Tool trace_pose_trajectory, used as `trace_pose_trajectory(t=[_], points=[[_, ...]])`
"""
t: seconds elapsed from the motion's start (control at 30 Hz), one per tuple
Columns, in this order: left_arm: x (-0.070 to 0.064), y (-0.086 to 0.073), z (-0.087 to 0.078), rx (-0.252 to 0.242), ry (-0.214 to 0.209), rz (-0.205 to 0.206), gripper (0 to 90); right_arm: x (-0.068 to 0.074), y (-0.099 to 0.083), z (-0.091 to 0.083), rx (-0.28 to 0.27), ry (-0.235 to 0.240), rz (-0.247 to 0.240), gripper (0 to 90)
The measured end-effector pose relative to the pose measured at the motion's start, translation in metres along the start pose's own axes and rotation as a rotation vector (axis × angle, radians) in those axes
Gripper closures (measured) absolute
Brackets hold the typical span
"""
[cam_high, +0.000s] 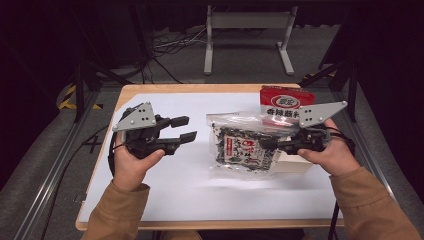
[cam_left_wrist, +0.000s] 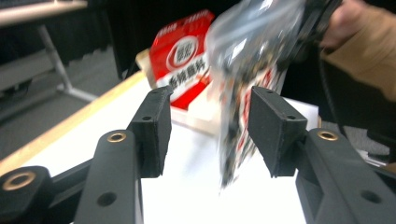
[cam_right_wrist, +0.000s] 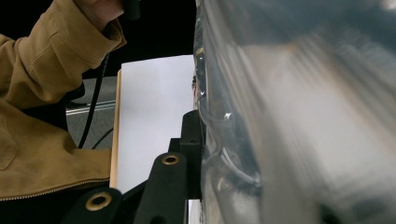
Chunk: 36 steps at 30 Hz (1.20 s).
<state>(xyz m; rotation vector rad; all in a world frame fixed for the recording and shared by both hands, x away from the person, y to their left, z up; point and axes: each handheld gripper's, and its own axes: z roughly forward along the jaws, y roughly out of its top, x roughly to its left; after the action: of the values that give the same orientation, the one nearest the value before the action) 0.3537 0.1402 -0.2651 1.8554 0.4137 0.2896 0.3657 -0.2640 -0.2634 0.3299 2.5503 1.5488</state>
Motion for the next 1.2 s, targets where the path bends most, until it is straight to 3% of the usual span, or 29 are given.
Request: trace_pose_trajectory(t=[0.3, 0.5, 0.63, 0.67, 0.97, 1.2], points=[[0.014, -0.023, 0.007, 0.100, 0.082, -0.029, 45.5, 0.000, 0.008, -0.024, -0.037, -0.038, 0.041, 75.5], [0.022, -0.038, 0.005, 0.118, 0.105, -0.063, 43.0, 0.000, 0.015, -0.039, -0.059, -0.077, 0.042, 75.4], [0.027, -0.053, 0.004, 0.066, 0.158, -0.052, 38.7, -0.001, 0.018, -0.047, -0.066, -0.103, 0.040, 75.4], [0.029, -0.058, 0.003, 0.060, 0.154, -0.064, 38.9, -0.001, 0.019, -0.049, -0.067, -0.108, 0.041, 75.4], [0.042, -0.078, 0.002, 0.092, 0.184, -0.114, 36.2, -0.004, 0.024, -0.066, -0.084, -0.170, 0.042, 75.5], [0.050, -0.088, 0.008, 0.137, 0.203, -0.119, 24.2, -0.007, 0.026, -0.080, -0.105, -0.214, 0.063, 75.5]])
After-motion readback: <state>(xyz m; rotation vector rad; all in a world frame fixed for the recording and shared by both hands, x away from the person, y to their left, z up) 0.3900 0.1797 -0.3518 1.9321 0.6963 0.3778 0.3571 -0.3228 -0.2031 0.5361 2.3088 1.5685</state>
